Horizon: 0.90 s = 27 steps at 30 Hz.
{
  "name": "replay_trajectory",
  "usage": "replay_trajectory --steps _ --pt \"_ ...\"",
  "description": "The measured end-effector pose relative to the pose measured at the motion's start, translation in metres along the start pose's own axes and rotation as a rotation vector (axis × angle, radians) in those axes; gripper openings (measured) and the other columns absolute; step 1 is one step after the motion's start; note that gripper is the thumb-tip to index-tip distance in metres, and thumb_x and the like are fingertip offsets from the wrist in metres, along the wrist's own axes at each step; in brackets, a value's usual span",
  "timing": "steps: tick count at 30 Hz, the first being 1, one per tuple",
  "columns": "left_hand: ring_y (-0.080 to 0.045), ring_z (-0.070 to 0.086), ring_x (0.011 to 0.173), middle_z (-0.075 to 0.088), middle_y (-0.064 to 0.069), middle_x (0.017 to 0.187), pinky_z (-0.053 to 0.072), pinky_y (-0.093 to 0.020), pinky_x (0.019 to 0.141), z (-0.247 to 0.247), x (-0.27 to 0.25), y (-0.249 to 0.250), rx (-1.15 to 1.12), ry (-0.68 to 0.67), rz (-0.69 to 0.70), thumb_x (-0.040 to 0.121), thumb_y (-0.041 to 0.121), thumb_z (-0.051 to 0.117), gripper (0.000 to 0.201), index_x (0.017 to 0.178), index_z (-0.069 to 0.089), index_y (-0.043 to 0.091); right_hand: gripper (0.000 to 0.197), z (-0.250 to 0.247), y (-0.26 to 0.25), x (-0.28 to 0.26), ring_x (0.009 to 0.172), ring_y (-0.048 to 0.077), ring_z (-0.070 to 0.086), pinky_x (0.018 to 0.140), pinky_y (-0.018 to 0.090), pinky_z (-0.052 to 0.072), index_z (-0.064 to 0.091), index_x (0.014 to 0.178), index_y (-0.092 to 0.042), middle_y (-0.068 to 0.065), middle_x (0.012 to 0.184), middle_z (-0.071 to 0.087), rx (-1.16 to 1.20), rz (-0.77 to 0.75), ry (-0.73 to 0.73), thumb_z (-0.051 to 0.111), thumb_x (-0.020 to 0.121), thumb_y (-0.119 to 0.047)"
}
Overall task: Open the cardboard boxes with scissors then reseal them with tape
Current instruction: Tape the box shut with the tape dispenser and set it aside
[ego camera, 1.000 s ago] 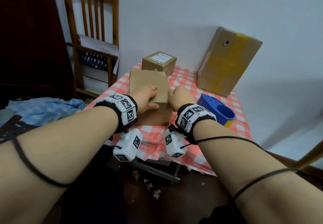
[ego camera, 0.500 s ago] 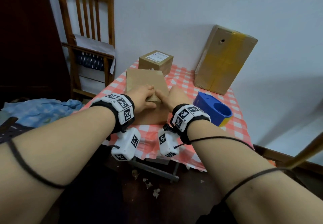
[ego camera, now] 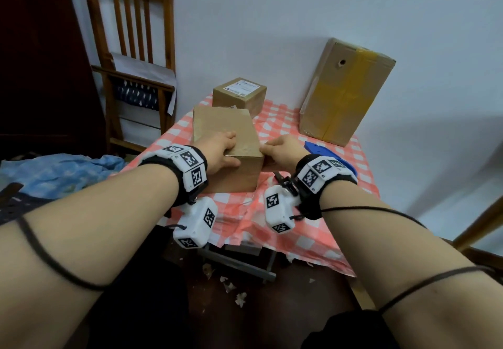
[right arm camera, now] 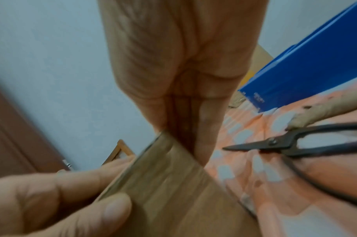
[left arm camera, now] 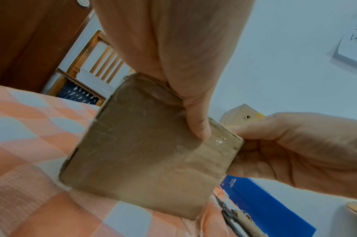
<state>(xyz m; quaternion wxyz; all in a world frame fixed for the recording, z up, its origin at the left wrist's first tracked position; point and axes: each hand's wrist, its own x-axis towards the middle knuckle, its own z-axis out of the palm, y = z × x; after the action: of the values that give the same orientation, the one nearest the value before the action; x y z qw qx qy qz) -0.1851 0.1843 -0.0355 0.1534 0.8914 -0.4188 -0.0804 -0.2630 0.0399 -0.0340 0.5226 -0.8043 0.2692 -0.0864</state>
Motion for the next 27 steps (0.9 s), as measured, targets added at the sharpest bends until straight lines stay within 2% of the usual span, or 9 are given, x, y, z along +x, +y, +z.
replay_trajectory --steps 4,7,10,12,14,17,19,23,27 --pt "-0.021 0.017 0.145 0.02 -0.007 0.158 0.016 -0.022 0.109 -0.001 0.0 0.001 0.019 -0.011 0.01 0.095 0.031 0.056 0.059 0.142 0.04 0.0 0.03 0.003 0.005 -0.008 0.051 0.017 0.058 0.062 0.031 0.057 0.057 0.068 -0.001 0.007 0.056 0.056 0.032 0.039 0.031 0.065 0.089 -0.019" --pt "-0.023 0.014 0.146 0.022 -0.008 0.158 0.015 -0.026 0.112 -0.001 0.0 0.002 0.06 -0.029 0.011 0.095 0.034 0.055 0.06 0.144 0.039 0.004 0.03 0.005 0.005 -0.01 0.059 0.023 0.059 0.071 0.038 0.057 0.061 0.066 0.001 0.008 0.057 0.056 -0.076 -0.008 0.04 0.066 0.089 -0.018" --pt "-0.031 0.011 0.144 0.025 -0.008 0.156 0.008 -0.039 0.115 -0.004 0.0 -0.005 0.169 -0.024 -0.07 0.09 0.054 0.053 0.065 0.148 0.034 0.03 0.026 -0.001 -0.001 -0.01 0.053 0.023 0.052 0.055 0.031 0.054 0.054 0.063 0.001 0.011 0.06 0.051 0.041 0.043 0.055 0.055 0.089 0.002" --pt "-0.03 0.011 0.144 0.022 -0.006 0.157 0.0 -0.053 0.114 -0.006 -0.002 -0.013 0.226 -0.017 -0.145 0.085 0.066 0.051 0.07 0.147 0.026 0.044 0.013 0.004 -0.009 -0.008 0.061 0.022 0.051 0.058 0.033 0.048 0.059 0.078 0.005 0.013 0.072 0.051 0.069 0.043 0.1 0.055 0.089 -0.001" --pt "-0.03 0.011 0.145 0.018 -0.008 0.158 0.005 -0.054 0.115 -0.003 -0.003 -0.018 0.136 -0.004 -0.144 0.085 0.059 0.058 0.085 0.152 0.014 0.032 0.029 0.013 -0.017 -0.012 0.082 0.019 0.051 0.072 0.028 0.045 0.059 0.112 0.003 0.009 0.093 0.052 -0.017 0.041 0.07 0.062 0.089 -0.014" --pt "-0.034 0.004 0.146 0.011 -0.014 0.159 0.009 -0.038 0.119 0.003 -0.004 -0.023 0.07 -0.001 -0.114 0.089 0.048 0.059 0.093 0.152 0.004 0.007 0.046 0.027 -0.019 -0.012 0.087 0.013 0.051 0.052 0.01 0.04 0.054 0.123 -0.003 0.005 0.106 0.059 -0.04 0.041 0.032 0.072 0.084 -0.018" --pt "-0.036 -0.003 0.146 0.003 -0.013 0.16 0.003 -0.038 0.119 0.007 -0.004 -0.026 0.097 -0.021 -0.124 0.092 0.049 0.052 0.089 0.153 0.003 0.006 0.045 0.035 -0.02 -0.01 0.087 0.017 0.057 0.056 0.016 0.045 0.057 0.119 -0.003 0.005 0.102 0.061 -0.009 0.047 0.071 0.076 0.08 -0.017" --pt "-0.037 -0.008 0.146 -0.002 -0.012 0.16 -0.001 -0.04 0.118 0.009 -0.001 -0.026 0.126 -0.055 -0.113 0.094 0.048 0.049 0.086 0.153 0.0 0.009 0.042 0.051 -0.023 -0.002 0.096 0.027 0.065 0.086 0.037 0.053 0.062 0.112 -0.01 0.01 0.107 0.068 -0.076 0.007 0.165 0.077 0.077 -0.028" --pt "-0.037 -0.008 0.146 -0.003 -0.011 0.161 -0.001 -0.04 0.119 0.012 0.001 -0.027 0.114 -0.033 -0.123 0.094 0.049 0.048 0.086 0.153 0.001 0.008 0.05 0.053 -0.027 -0.002 0.102 0.029 0.064 0.089 0.04 0.052 0.061 0.114 -0.011 0.01 0.112 0.066 -0.127 0.021 0.141 0.077 0.074 -0.039"
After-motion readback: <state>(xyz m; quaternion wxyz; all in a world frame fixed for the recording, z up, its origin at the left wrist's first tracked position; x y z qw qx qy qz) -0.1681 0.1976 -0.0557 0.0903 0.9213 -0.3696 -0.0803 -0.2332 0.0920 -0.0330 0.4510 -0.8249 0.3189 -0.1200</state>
